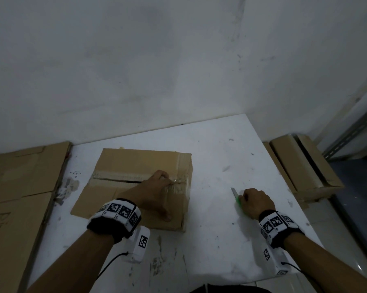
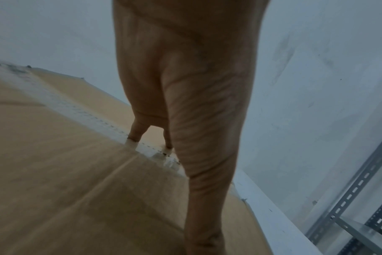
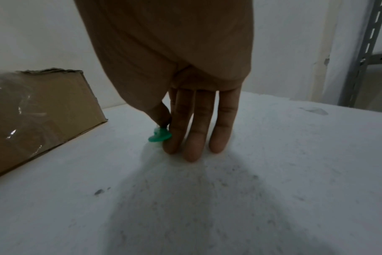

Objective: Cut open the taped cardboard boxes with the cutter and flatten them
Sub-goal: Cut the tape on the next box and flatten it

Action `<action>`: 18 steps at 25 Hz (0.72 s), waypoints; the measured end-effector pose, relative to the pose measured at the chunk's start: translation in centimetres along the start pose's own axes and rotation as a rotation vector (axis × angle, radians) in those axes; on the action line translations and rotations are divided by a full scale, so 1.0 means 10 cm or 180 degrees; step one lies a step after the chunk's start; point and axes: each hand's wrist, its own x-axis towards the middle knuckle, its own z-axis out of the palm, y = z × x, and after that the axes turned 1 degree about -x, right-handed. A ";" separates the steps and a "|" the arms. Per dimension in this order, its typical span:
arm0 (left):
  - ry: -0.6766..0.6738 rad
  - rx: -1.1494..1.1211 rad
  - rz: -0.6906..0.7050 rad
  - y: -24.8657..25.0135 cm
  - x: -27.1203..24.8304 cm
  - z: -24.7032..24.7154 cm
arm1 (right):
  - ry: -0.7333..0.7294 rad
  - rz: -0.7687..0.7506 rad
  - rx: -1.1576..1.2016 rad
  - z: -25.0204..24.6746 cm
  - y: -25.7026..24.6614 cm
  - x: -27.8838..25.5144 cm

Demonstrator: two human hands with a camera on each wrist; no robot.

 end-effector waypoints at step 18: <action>0.0747 0.0450 0.0165 0.08 -0.27 0.01 | -0.0038 -0.0547 0.2098 -0.31 -1.51 -0.65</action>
